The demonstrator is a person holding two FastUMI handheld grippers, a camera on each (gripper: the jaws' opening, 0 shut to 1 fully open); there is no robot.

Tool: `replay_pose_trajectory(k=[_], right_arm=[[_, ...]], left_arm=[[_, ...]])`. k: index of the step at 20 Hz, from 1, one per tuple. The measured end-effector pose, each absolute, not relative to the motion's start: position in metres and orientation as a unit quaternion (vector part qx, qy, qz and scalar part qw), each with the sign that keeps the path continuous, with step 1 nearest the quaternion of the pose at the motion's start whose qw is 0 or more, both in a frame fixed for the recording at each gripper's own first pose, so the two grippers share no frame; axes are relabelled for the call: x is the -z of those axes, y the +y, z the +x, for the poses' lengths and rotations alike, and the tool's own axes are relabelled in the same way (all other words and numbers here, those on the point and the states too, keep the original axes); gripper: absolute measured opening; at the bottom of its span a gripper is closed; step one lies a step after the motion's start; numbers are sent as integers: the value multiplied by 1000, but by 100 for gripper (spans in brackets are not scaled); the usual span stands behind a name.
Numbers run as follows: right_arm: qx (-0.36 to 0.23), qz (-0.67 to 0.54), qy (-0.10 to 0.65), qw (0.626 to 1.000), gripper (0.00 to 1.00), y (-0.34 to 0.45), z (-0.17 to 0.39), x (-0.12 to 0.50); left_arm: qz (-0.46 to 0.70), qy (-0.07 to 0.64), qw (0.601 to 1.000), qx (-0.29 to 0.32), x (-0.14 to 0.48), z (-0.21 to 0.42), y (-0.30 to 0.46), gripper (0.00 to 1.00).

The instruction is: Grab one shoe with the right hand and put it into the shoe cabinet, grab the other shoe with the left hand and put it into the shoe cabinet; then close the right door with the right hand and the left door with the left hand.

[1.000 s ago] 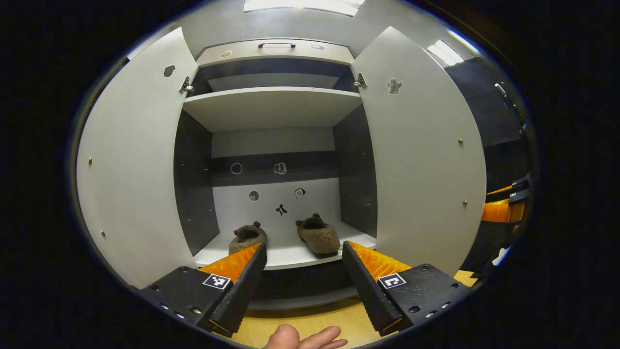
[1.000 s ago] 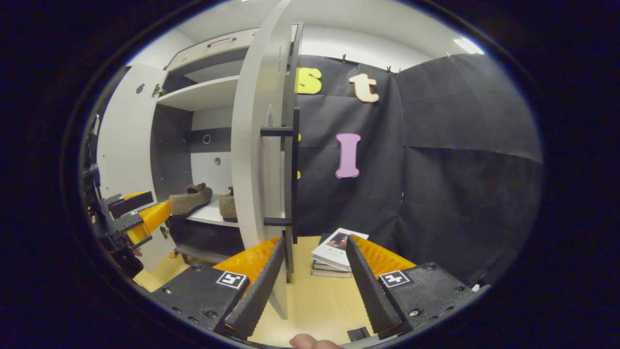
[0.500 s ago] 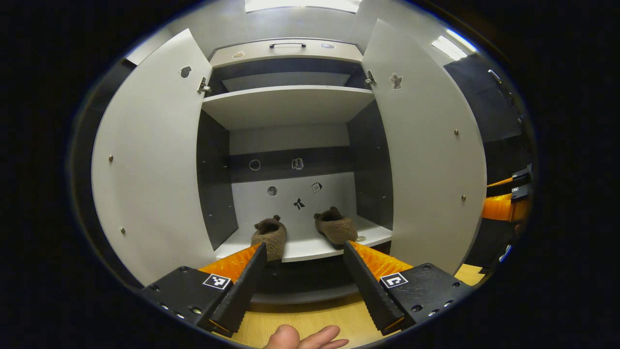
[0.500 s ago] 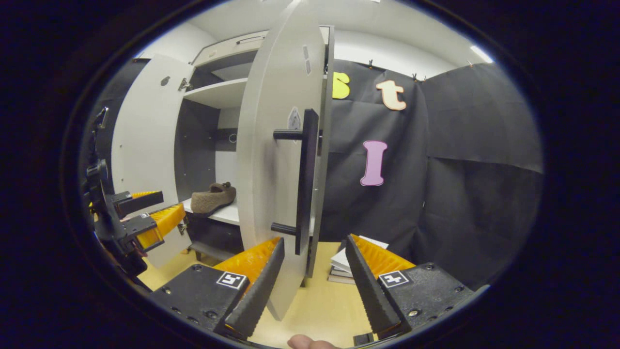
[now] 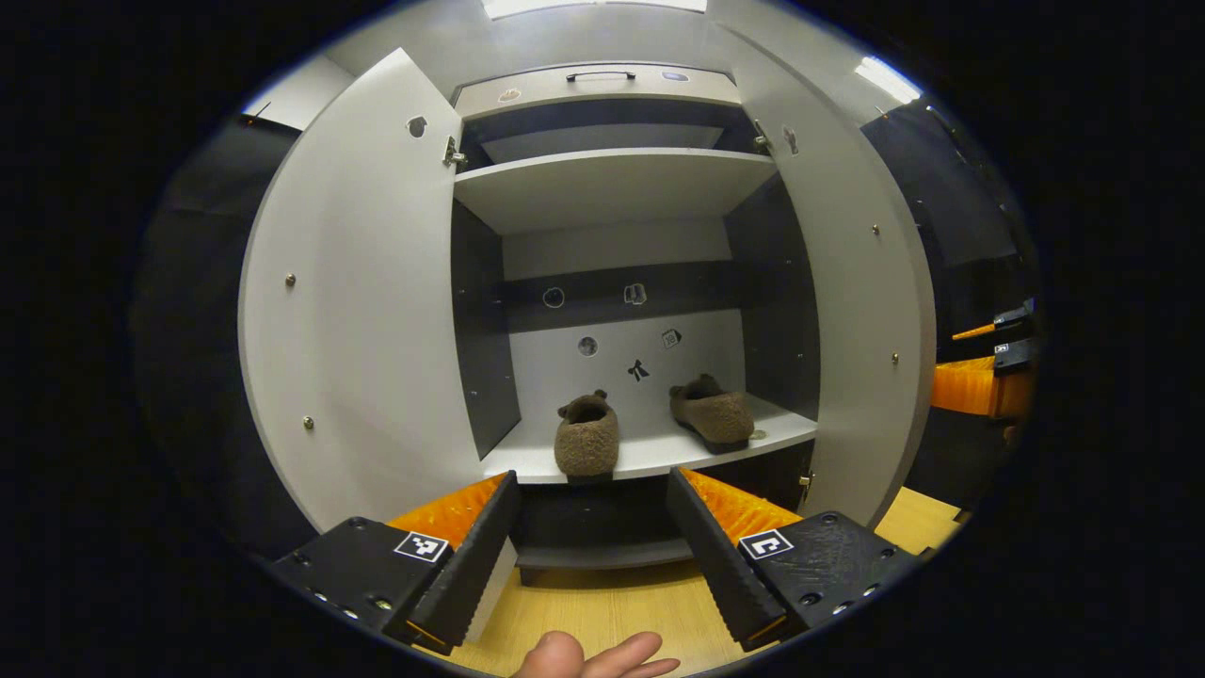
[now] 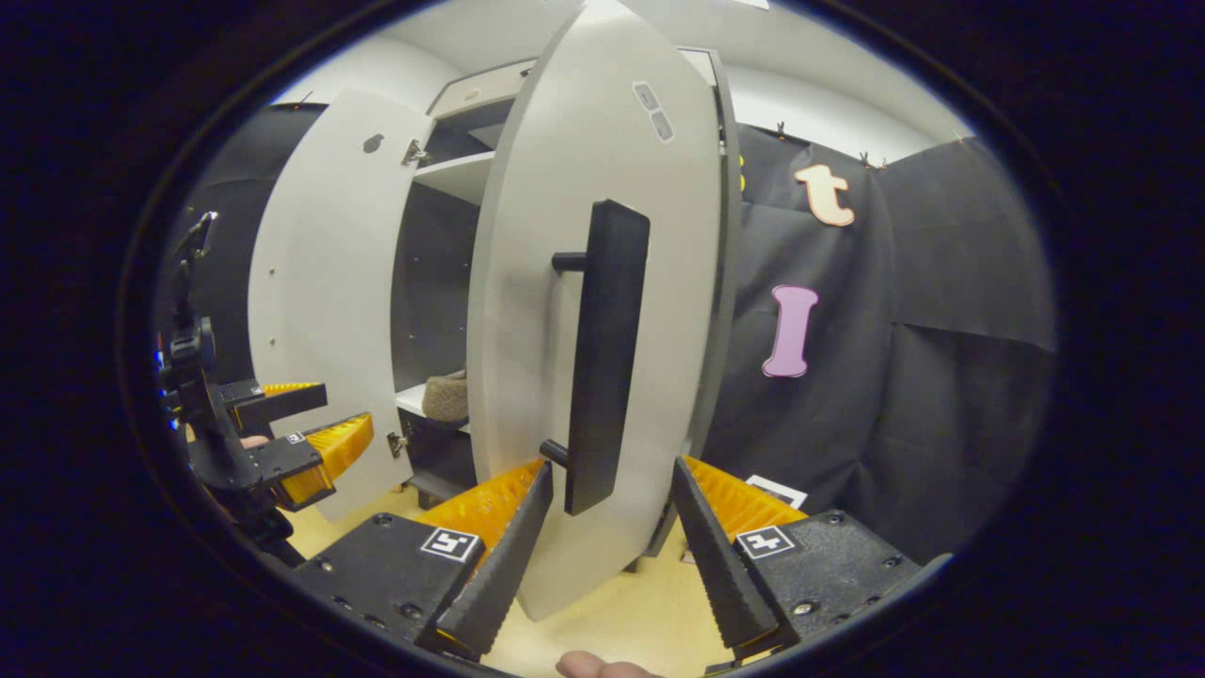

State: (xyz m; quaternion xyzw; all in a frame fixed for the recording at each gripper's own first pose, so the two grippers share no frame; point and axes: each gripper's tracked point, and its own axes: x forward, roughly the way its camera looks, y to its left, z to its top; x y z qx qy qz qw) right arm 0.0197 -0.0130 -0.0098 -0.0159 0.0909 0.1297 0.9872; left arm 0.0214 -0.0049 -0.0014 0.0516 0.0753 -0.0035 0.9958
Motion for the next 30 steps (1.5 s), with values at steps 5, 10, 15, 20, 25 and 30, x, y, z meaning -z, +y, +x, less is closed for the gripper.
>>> replay_pose_trajectory(k=[5,10,15,20,25,30], right_arm=[[-184,0,99,978,85,37,33,12],[-226,-2,109,968,86,77,33,25],[-245,6,135,960,87,98,35,39],[-260,-9,151,954,87,118,31,50],[-264,-33,162,950,87,132,17,58],[-245,-44,181,952,87,131,12,71]], left_arm=[[64,78,994,-38,0,6,25,96],[85,67,990,-87,-15,-16,65,96],[99,70,982,-148,-24,-51,118,96],[124,49,970,-204,-45,-76,171,96],[134,35,962,-237,-52,-78,220,96],[126,42,963,-234,-37,-55,249,96]])
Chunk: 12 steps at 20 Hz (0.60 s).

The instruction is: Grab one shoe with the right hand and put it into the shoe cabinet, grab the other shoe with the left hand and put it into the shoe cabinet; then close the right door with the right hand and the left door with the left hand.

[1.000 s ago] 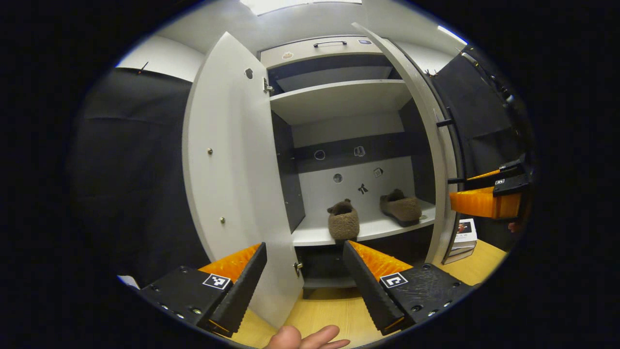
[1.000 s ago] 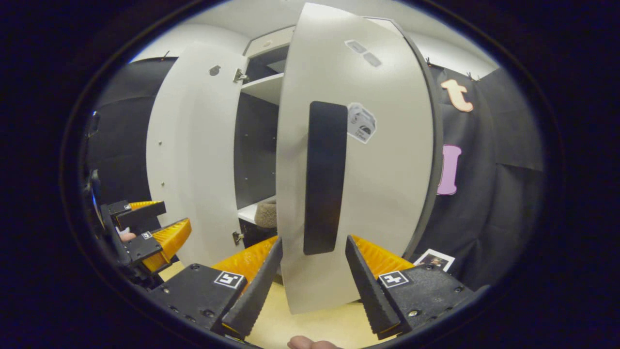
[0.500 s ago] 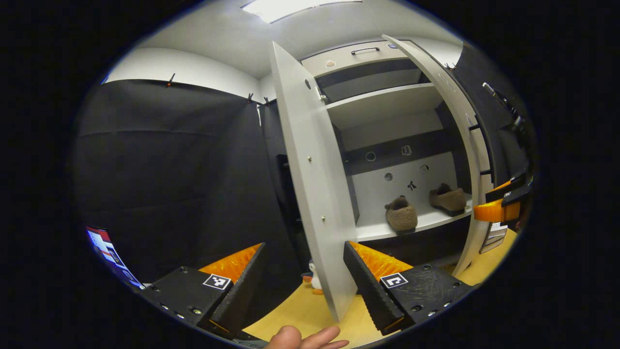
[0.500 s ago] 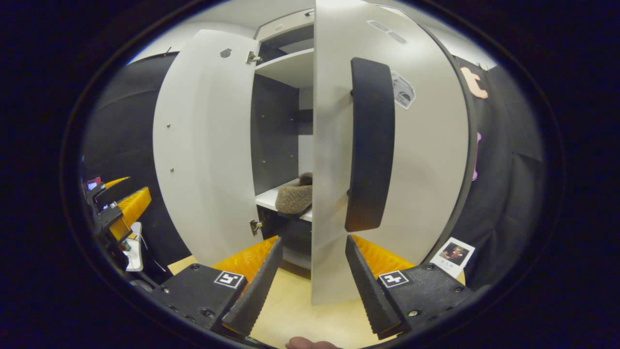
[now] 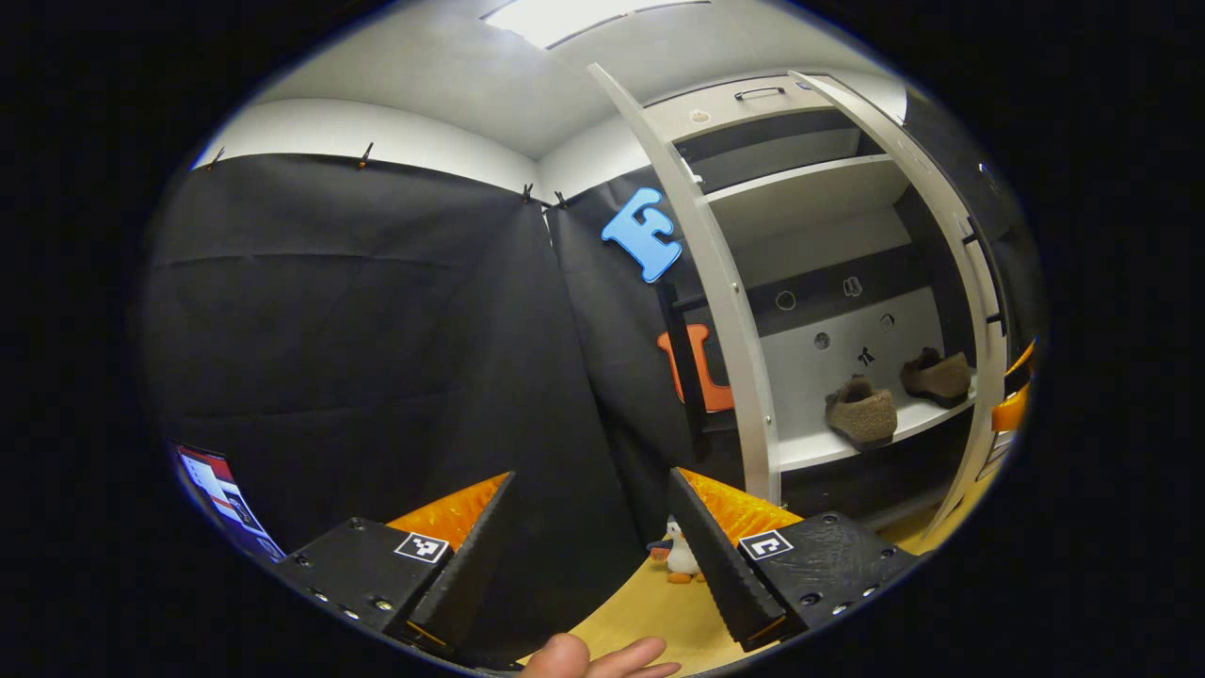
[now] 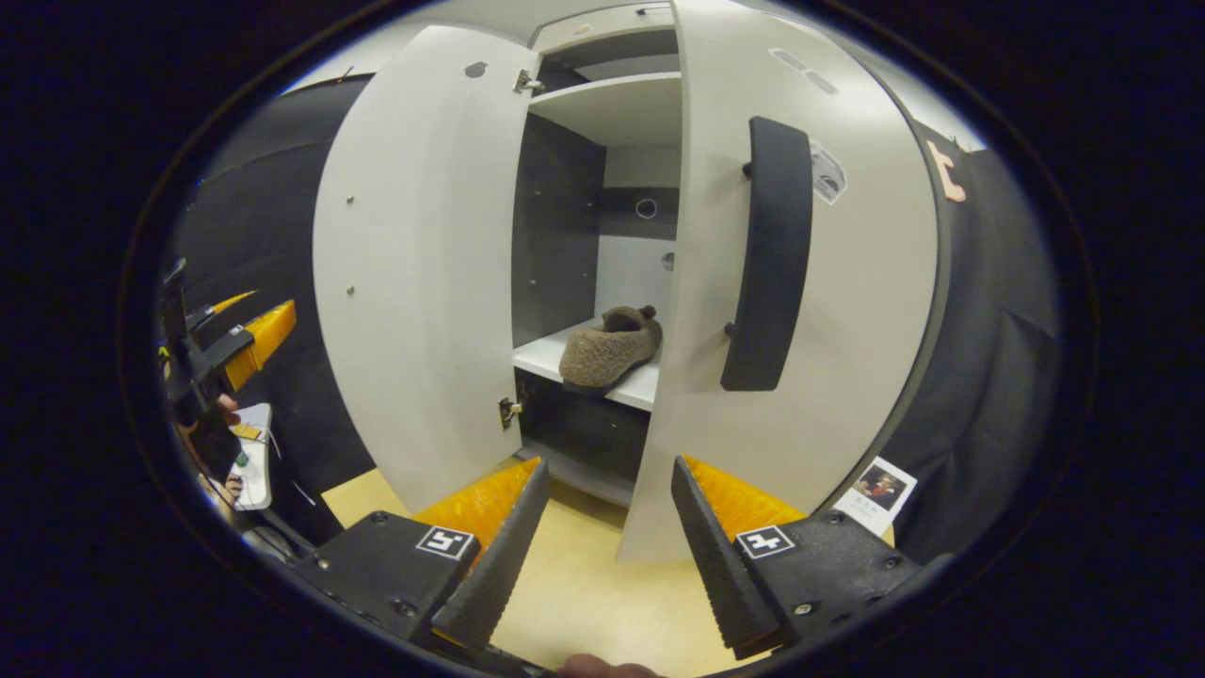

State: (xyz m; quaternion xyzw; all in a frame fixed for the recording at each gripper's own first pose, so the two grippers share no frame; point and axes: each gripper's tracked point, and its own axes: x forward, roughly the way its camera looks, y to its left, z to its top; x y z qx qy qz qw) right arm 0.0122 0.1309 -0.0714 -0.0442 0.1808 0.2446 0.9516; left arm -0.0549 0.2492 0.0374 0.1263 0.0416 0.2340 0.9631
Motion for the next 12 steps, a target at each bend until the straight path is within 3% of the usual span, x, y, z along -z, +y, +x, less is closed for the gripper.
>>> replay_pose_trajectory(k=[5,11,12], right_arm=[[-210,-39,198,957,87,118,6,77],[-184,-20,219,958,87,98,-3,88],[-184,-18,222,957,87,98,-4,89]], left_arm=[[51,100,978,-176,7,-19,243,96],[84,81,980,-160,-2,-14,229,90],[93,79,980,-154,-3,-13,225,100]])
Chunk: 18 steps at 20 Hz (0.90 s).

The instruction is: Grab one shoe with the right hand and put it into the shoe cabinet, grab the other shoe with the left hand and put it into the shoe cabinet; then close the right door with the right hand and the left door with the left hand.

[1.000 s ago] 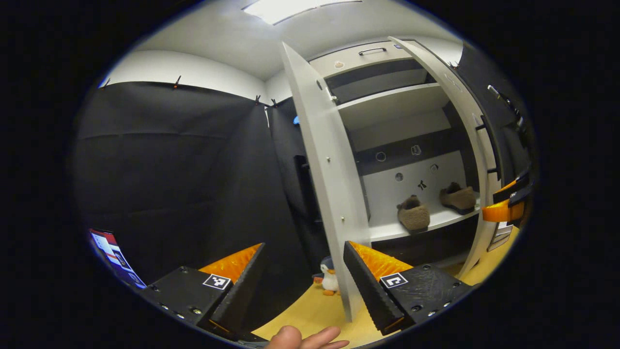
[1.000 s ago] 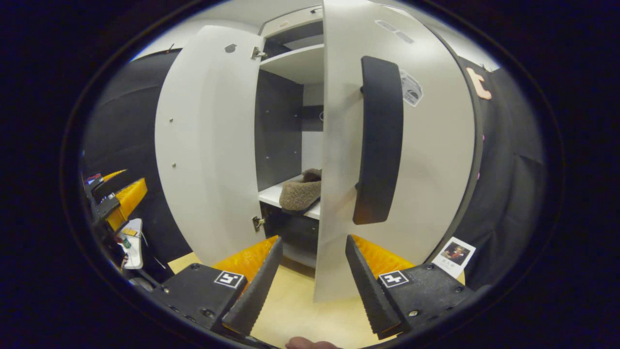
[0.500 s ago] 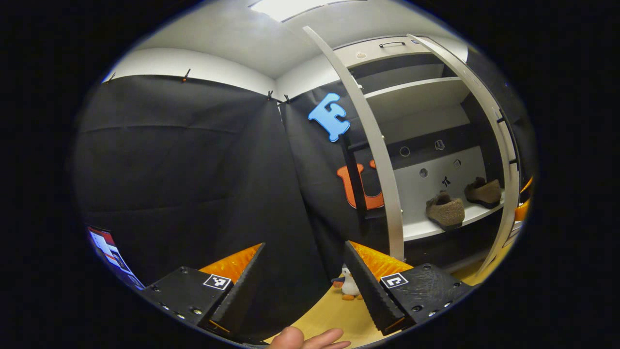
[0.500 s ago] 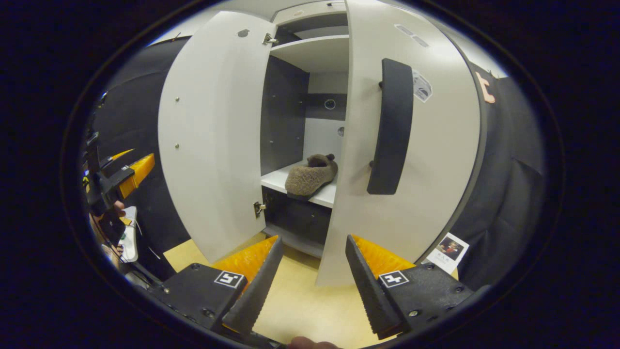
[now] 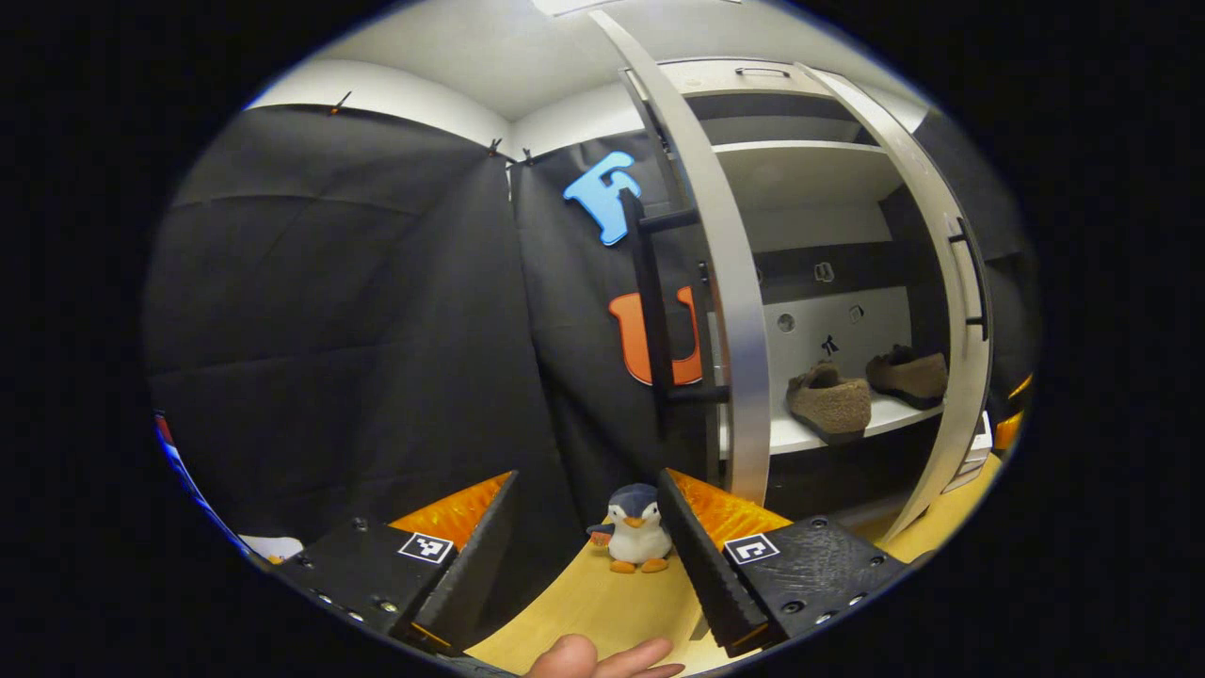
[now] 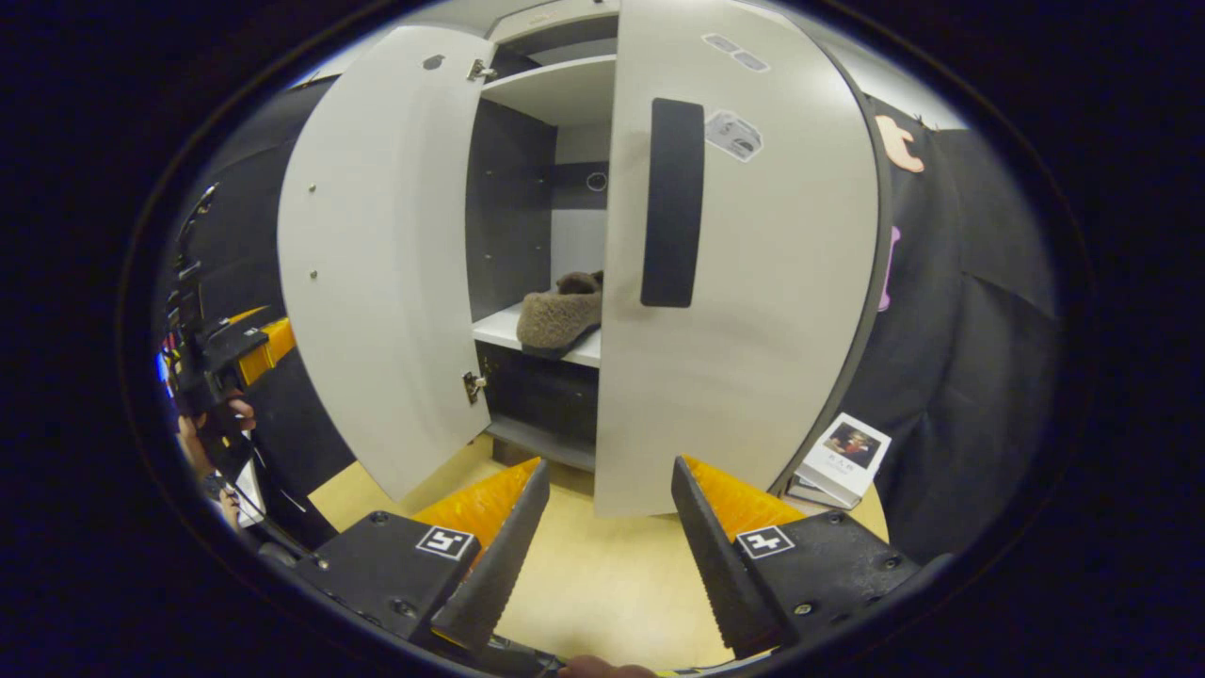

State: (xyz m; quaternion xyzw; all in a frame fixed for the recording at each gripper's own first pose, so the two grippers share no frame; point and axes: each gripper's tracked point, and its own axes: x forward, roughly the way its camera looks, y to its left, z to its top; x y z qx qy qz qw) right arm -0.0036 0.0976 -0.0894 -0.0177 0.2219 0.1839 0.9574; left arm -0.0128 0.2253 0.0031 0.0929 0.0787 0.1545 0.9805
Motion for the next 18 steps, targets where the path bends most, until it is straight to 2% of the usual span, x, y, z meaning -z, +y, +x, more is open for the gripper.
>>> replay_pose_trajectory(k=[1,3,4,5,11,18], right_arm=[[-183,-17,224,957,87,98,-3,91],[-186,-16,226,956,87,96,-4,93],[-188,-14,226,956,87,96,-4,93],[-188,-13,228,955,87,96,-4,95],[-180,-10,229,957,87,83,-2,97],[-163,4,231,959,87,57,2,100]], left_arm=[[96,76,981,-150,-4,-13,223,87],[86,79,982,-148,-4,-13,214,87],[78,81,982,-151,-2,-15,210,97],[69,80,982,-154,-2,-16,205,87],[54,73,988,-127,1,-7,165,87],[29,97,994,-51,16,17,95,87]])
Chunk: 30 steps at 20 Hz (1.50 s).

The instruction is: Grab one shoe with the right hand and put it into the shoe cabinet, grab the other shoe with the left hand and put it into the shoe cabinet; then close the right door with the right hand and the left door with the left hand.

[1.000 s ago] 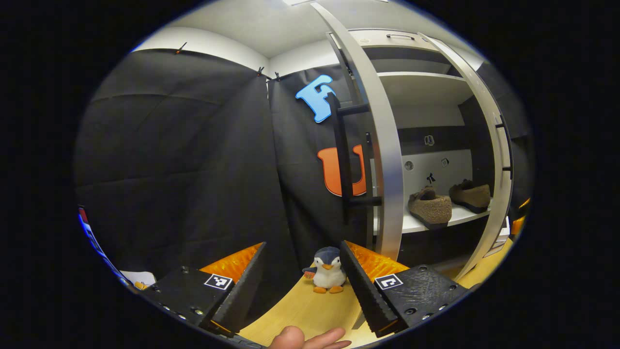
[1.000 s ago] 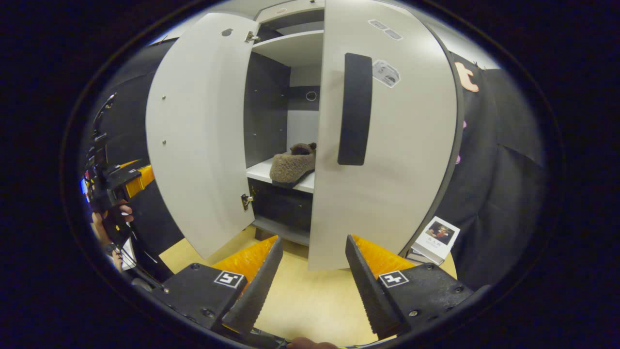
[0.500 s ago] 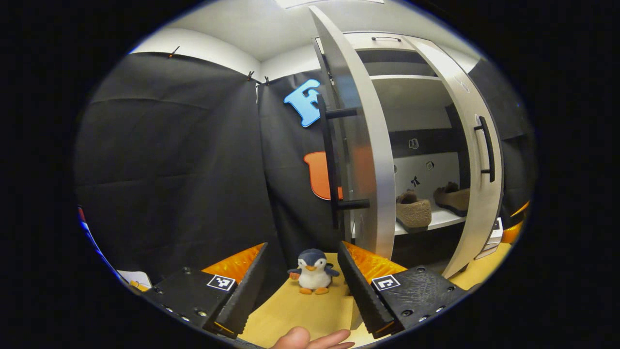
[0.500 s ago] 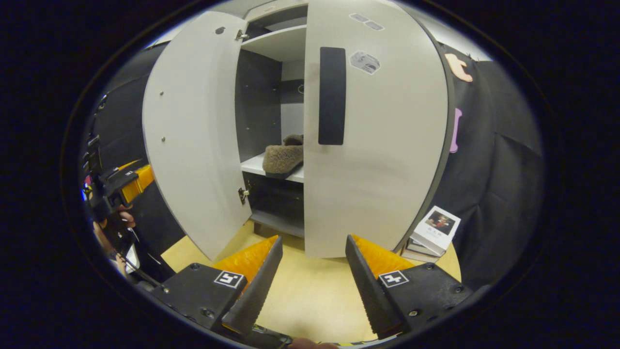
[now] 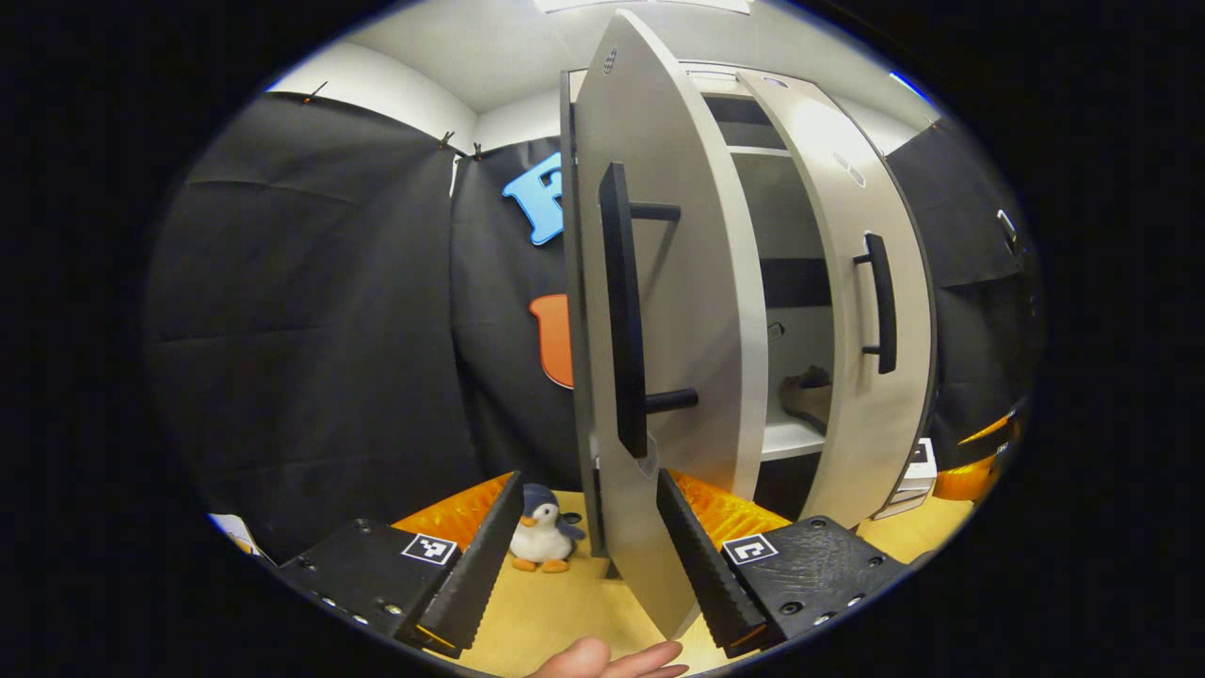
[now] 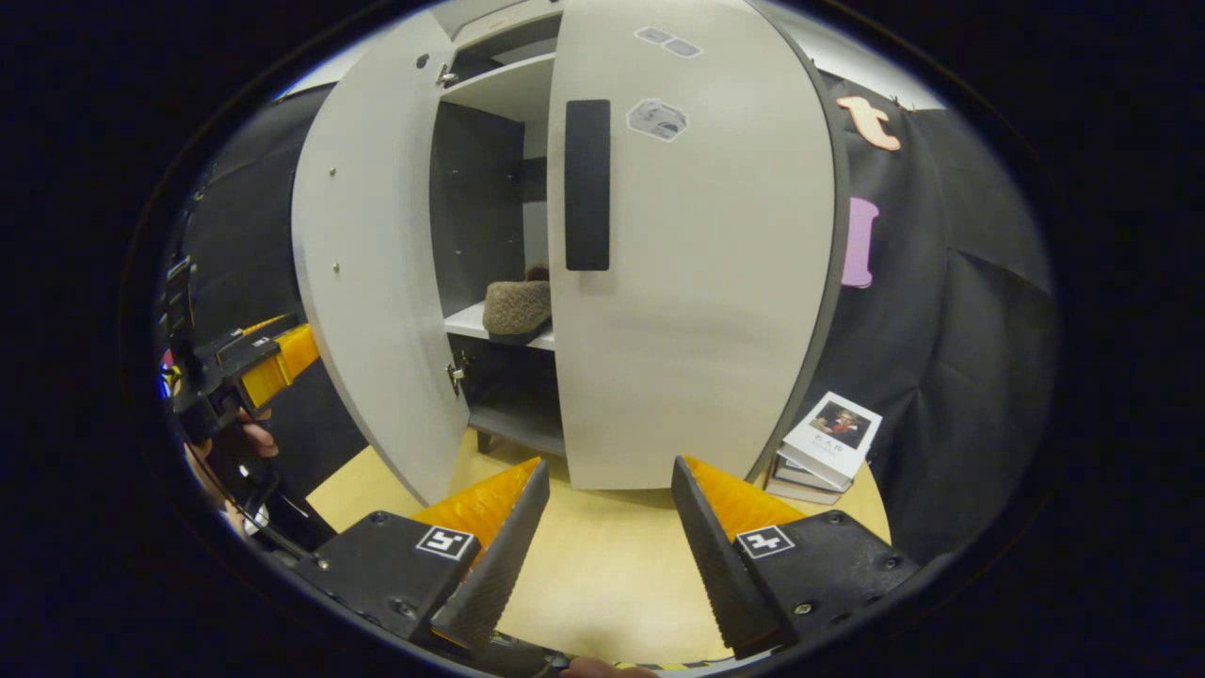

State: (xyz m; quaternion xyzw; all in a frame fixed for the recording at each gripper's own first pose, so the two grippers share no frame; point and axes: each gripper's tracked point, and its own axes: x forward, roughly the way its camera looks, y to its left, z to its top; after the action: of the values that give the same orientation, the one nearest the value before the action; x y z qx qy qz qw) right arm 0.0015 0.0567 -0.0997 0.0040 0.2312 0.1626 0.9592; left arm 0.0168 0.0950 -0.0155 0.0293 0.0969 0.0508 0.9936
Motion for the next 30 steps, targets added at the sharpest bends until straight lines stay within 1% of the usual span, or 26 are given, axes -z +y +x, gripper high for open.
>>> replay_pose_trajectory(k=[1,2,4,5,8,10,12,16,17,19,22,24,26,29,30], right_arm=[[-161,8,230,960,87,54,1,99],[-159,12,225,961,87,53,0,96],[-154,14,216,964,87,48,-1,90],[-152,14,212,965,87,47,-1,88],[-143,20,208,967,87,38,-2,87],[-131,24,202,970,87,29,-1,83],[-119,27,180,976,87,23,2,69],[-83,31,118,989,87,5,5,43],[-77,30,105,991,85,3,5,37],[-66,29,88,993,87,1,6,29],[-62,26,76,995,87,2,8,23],[-64,26,76,995,87,4,9,23],[-66,30,79,994,87,5,10,24],[-71,32,80,994,87,8,11,24],[-73,32,81,994,87,8,11,24]], left_arm=[[32,108,993,-23,23,18,75,97],[36,115,993,0,27,17,55,87],[45,115,992,33,25,18,29,88],[48,113,991,48,23,14,17,91],[54,118,988,88,23,3,-12,91],[52,123,985,107,25,-4,-29,91],[39,124,985,117,23,-2,-37,91],[-8,130,986,101,10,7,-33,91],[-24,135,986,96,10,8,-31,91],[-43,146,985,84,12,11,-23,91],[-36,154,985,63,11,13,-3,91],[-31,143,988,58,8,16,7,92],[-24,118,992,48,-1,19,12,93],[3,110,993,45,-6,16,12,96],[14,102,994,45,-10,16,12,95]])
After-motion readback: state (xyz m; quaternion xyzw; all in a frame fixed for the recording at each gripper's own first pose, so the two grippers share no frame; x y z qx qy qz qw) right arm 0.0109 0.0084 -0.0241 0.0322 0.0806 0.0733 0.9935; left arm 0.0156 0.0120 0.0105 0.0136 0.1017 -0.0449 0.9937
